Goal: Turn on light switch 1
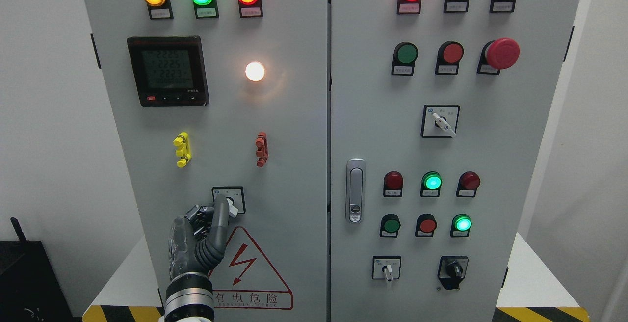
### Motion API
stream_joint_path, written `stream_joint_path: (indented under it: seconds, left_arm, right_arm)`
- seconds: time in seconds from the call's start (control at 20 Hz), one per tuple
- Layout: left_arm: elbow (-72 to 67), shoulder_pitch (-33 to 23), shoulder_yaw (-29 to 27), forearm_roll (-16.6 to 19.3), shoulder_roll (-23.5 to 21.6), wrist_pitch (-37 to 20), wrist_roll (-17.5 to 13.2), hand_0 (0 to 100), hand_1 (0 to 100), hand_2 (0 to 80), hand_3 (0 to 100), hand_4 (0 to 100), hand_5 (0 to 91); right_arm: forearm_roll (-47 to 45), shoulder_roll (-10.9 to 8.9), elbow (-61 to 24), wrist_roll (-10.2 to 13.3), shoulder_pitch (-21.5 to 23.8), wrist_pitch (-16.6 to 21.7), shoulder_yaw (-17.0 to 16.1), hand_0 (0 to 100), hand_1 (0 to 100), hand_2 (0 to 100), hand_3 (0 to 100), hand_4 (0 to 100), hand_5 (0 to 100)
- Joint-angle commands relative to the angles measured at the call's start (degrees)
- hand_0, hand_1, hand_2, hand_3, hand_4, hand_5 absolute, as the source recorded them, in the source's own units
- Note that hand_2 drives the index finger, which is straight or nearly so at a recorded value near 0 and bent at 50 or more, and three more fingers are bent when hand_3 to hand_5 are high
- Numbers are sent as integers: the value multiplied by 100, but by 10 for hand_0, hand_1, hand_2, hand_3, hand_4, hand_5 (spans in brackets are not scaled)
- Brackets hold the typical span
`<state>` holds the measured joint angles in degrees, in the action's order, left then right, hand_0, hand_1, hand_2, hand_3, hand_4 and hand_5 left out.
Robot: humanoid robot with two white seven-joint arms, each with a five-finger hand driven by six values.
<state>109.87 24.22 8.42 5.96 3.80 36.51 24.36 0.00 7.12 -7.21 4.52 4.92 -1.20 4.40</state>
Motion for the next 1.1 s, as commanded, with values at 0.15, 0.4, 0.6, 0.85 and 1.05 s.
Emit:
stream_joint_path:
  seconds: [0.15,0.4,0.6,0.85,1.05]
  left_arm:
    - [17,-22,2,-7,-2,-30,-28,331,299,640,743,852,802]
    - [26,-31,46,-7,-11,-30,-28,301,283,645,750,857,803]
    - [52,-49,55,2,-20,-30,-19,285,276,648,757,859,802]
    - [78,-180,55,19,-64,-100,-10,276,276,654,764,861,802]
    - [175,-452,55,28,-169,-381,-10,277,273,657,772,866,803]
  right_arm:
    - [-141,0,0,5,0,-3,0,0,0,0,0,0,0]
    - [-141,0,0,5,0,-3,0,0,0,0,0,0,0]
    - [-141,0,0,5,0,-3,0,0,0,0,0,0,0]
    - [-141,0,0,5,0,-3,0,0,0,0,0,0,0]
    - [-141,0,0,5,0,-3,0,0,0,0,0,0,0]
